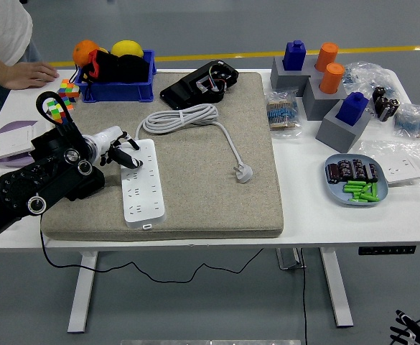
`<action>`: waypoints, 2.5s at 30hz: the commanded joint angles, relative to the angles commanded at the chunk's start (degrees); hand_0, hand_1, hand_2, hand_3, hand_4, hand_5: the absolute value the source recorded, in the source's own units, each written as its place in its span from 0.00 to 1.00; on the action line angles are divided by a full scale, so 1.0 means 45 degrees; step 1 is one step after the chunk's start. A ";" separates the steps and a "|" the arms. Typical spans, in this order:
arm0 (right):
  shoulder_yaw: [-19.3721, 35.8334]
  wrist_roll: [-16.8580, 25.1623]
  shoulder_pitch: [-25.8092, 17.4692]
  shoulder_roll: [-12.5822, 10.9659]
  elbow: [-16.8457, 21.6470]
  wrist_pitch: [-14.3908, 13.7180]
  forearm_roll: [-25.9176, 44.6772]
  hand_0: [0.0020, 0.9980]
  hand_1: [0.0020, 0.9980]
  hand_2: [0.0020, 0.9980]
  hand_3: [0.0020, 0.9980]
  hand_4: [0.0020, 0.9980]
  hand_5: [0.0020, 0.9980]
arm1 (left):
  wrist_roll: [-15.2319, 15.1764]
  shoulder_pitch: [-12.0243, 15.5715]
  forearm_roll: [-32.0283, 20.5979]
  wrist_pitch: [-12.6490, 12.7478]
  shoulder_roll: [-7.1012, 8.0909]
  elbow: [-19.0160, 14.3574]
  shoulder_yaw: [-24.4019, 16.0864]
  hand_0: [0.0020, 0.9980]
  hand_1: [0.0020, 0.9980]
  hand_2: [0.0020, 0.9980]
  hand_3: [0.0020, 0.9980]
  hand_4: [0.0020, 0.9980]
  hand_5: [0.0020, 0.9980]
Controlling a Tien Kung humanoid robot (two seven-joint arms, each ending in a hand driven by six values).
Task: Press the white button,pick up the black plug,place it near the board,insert it into the board
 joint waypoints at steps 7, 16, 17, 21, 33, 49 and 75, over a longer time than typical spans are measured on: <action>-0.0026 0.0002 0.0018 -0.0019 0.0000 -0.0023 0.0034 0.73 0.61 0.56 0.66 0.74 0.50 | -0.0236 0.0061 0.0109 0.0091 0.0159 -0.0818 -0.0498 0.00 0.06 0.15 0.72 0.75 0.19; -0.0167 0.0032 -0.0014 0.0032 0.0000 -0.0012 0.0051 0.73 0.61 0.56 0.66 0.74 0.50 | -0.3386 0.1142 0.0616 0.1380 0.0512 -0.1986 -0.2431 0.00 0.06 0.15 0.71 0.74 0.17; -0.0174 0.0026 -0.0031 0.0039 0.0000 -0.0006 0.0045 0.73 0.61 0.56 0.66 0.74 0.50 | -0.3851 0.1398 0.0636 0.1471 0.0555 -0.2174 -0.2758 0.00 0.06 0.15 0.71 0.74 0.17; -0.0152 0.0005 -0.0113 0.0051 0.0000 0.0004 -0.0008 0.73 0.61 0.56 0.66 0.74 0.50 | -0.4588 0.2500 0.0881 0.1549 0.0779 -0.3057 -0.4061 0.10 0.14 0.21 0.70 0.74 0.12; -0.0273 0.0117 -0.0260 0.0047 0.0000 0.0040 0.0176 0.73 0.61 0.56 0.66 0.74 0.50 | -0.5111 0.5755 0.2331 0.1374 0.1221 -0.4571 -0.7256 0.66 0.75 0.68 0.62 0.83 0.12; -0.0223 0.0126 -0.0366 0.0126 0.0000 0.0069 0.0140 0.73 0.61 0.56 0.66 0.74 0.50 | -0.4809 0.7116 0.3807 0.0152 0.0969 -0.4464 -0.8619 0.85 0.90 0.85 0.54 1.00 0.00; -0.0401 0.0155 -0.0325 0.0123 0.0000 0.0105 0.0274 0.73 0.61 0.56 0.66 0.74 0.50 | -0.4446 0.7149 0.3735 -0.0306 0.1012 -0.3715 -0.8245 0.84 0.88 0.81 0.53 0.98 0.00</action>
